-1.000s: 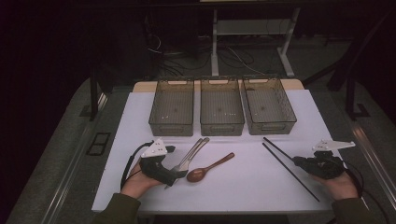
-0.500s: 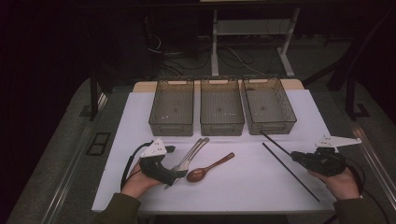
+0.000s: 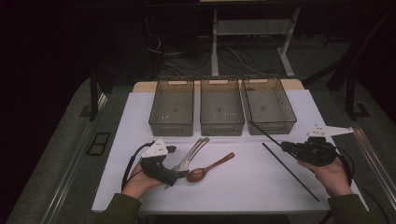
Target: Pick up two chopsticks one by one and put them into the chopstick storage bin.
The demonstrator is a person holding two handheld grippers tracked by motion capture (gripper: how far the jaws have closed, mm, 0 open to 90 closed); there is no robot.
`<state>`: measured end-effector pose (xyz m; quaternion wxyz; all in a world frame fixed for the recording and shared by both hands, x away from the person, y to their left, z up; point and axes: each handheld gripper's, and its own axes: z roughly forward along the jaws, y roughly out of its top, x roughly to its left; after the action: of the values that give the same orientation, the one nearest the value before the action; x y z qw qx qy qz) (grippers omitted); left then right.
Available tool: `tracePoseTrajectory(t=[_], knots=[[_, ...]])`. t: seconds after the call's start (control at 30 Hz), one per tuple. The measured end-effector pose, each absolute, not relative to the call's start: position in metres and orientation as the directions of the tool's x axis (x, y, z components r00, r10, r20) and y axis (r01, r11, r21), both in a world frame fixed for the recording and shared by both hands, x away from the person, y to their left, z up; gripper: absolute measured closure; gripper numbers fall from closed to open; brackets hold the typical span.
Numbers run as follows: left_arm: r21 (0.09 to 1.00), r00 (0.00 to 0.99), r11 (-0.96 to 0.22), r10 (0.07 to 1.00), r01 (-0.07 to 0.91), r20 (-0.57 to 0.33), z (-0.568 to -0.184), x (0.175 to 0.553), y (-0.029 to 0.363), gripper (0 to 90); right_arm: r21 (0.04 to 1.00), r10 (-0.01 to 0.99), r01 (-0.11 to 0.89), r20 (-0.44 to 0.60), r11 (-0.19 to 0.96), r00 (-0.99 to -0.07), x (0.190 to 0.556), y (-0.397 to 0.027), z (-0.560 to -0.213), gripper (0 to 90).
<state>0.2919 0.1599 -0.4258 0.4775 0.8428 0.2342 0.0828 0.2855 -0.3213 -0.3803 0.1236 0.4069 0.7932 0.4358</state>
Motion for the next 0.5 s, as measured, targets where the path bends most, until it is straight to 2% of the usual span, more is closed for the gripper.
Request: tracePoseTrajectory(t=[0.5], knots=[[0.845, 0.875, -0.427, 0.475, 0.322, -0.093, -0.425, 0.291, 0.159, 0.0, 0.802, 0.733, 0.518, 0.156, 0.298, -0.662, 0.309, -0.287, -0.368, 85.1]])
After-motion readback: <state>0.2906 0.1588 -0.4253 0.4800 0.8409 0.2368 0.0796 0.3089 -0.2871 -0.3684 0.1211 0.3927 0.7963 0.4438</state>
